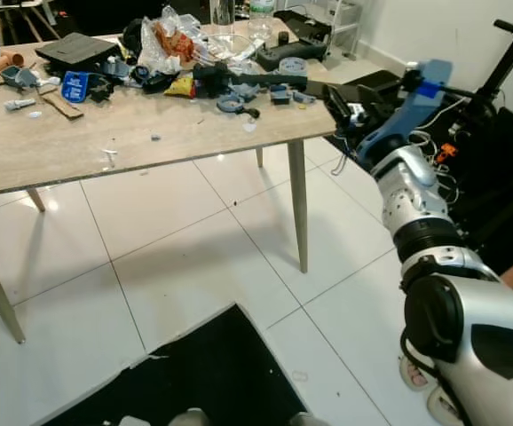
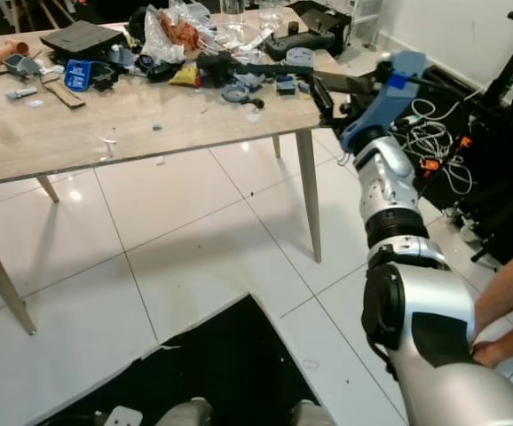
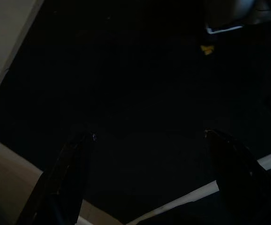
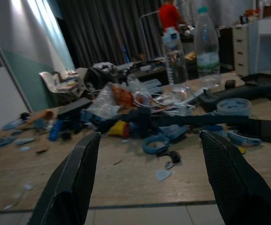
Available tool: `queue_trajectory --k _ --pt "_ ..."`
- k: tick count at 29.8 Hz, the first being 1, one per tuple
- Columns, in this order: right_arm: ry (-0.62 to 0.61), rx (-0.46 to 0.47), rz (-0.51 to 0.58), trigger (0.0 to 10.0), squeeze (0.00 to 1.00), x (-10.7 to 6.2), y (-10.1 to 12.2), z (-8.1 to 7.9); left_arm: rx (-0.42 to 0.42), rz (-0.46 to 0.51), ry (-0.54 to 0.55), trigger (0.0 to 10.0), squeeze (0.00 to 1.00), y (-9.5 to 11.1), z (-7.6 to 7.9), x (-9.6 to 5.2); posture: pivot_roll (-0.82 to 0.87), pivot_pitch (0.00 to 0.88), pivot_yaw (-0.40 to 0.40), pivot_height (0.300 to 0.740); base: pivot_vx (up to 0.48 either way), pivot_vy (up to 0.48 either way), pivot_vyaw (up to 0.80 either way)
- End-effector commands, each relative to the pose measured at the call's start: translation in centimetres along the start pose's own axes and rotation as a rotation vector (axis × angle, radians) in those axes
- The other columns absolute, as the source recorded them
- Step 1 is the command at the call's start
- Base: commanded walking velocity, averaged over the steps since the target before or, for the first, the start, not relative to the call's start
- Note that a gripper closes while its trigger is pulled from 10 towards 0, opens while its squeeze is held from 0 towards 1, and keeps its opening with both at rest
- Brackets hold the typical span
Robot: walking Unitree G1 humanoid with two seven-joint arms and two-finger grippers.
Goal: Picking trash to rubbish bin
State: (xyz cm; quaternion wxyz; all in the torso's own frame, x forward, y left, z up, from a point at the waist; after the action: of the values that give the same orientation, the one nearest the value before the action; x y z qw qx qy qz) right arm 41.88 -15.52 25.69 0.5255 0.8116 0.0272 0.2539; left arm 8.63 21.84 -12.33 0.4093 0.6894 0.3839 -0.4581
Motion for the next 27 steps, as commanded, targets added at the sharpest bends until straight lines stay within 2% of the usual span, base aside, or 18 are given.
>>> queue_trajectory --k 1,9,22,27 --pt "-0.013 -0.02 0.009 10.0 0.0 -0.2 0.3 0.5 0.005 -0.024 -0.019 10.0 0.0 -0.9 0.5 -0.1 0.08 0.116 -0.015 0.74 0.345 0.0 0.0" --pt "-0.03 -0.037 0.024 10.0 0.0 -0.4 0.3 0.6 0.012 -0.034 -0.023 10.0 0.0 -1.5 0.6 -0.2 0.08 0.12 -0.01 0.74 0.347 0.0 0.0" --pt "-0.047 -0.07 -0.001 10.0 0.0 -0.7 -0.4 0.6 0.014 -0.034 -0.025 10.0 0.0 -1.5 0.8 -0.2 0.08 0.124 0.001 0.74 0.347 0.0 0.0" --pt "-0.041 -0.071 -0.006 10.0 0.0 -0.7 -0.7 0.4 0.013 -0.037 -0.02 10.0 0.0 -1.8 0.4 -0.2 0.09 0.124 0.002 0.74 0.348 0.0 0.0"
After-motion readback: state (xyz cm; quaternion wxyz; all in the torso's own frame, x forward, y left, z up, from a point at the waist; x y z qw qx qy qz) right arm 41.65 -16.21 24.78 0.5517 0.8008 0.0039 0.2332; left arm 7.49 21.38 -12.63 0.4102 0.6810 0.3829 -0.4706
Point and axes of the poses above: a point about 5 cm out from each wrist's last joint towards the gripper, its own x axis pointing out of the wrist towards the gripper, its own y axis along the axis of the wrist's last joint, z = x × y, the point moved 1 cm from there along x, pointing out of the wrist towards the gripper, and after that the axes turned 8 degrees about x, right-handed, at the moved point
